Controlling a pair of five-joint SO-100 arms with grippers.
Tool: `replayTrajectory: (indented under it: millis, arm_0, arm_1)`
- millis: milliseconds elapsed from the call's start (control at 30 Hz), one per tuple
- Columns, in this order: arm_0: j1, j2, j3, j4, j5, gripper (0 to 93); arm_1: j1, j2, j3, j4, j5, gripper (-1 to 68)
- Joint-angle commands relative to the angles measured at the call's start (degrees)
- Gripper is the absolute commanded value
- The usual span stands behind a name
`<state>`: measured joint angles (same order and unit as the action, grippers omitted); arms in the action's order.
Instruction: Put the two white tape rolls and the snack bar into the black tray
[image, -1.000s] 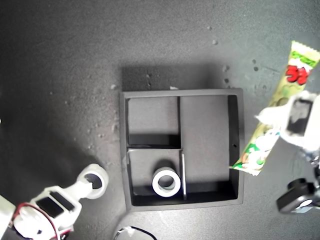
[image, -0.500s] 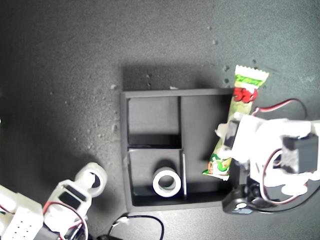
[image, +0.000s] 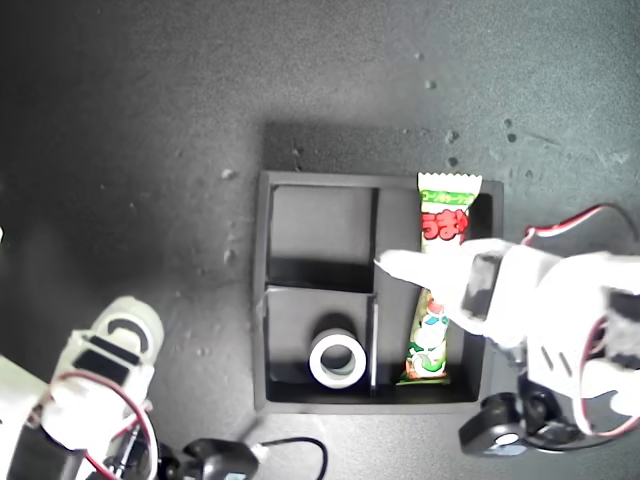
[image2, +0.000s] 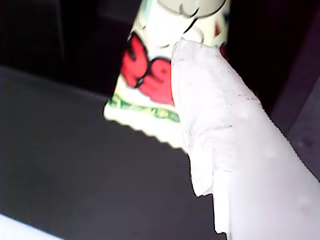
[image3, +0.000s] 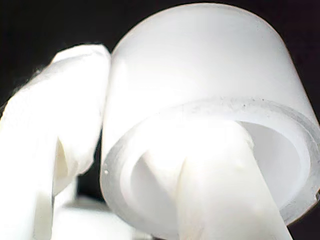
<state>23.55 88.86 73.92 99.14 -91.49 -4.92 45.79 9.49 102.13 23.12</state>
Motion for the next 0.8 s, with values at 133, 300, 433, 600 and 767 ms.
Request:
replayTrajectory:
  millis: [133, 300, 433, 600, 767]
  arm_0:
    - [-11.95, -16.08, -35.42, 4.57, 23.55, 0.0]
    - [-16.44, -32.26, -54.76, 5.54, 30.41, 0.1]
    - [-18.54, -41.92, -61.79, 5.62, 32.61, 0.2]
    - [-18.81, -50.54, -65.30, 5.71, 31.73, 0.4]
    - [-19.07, -59.33, -71.54, 5.80, 30.67, 1.0]
  arm_1:
    - [8.17, 15.82, 2.90, 1.14, 24.43, 18.0]
    - [8.35, 42.36, 31.20, 1.05, 51.68, -0.2]
    - [3.69, 56.87, 45.79, 0.97, 62.75, -0.3]
    - [-1.49, 71.81, 70.49, -7.03, 73.30, -0.5]
    - [-4.48, 92.55, 105.21, -26.28, 78.84, -0.6]
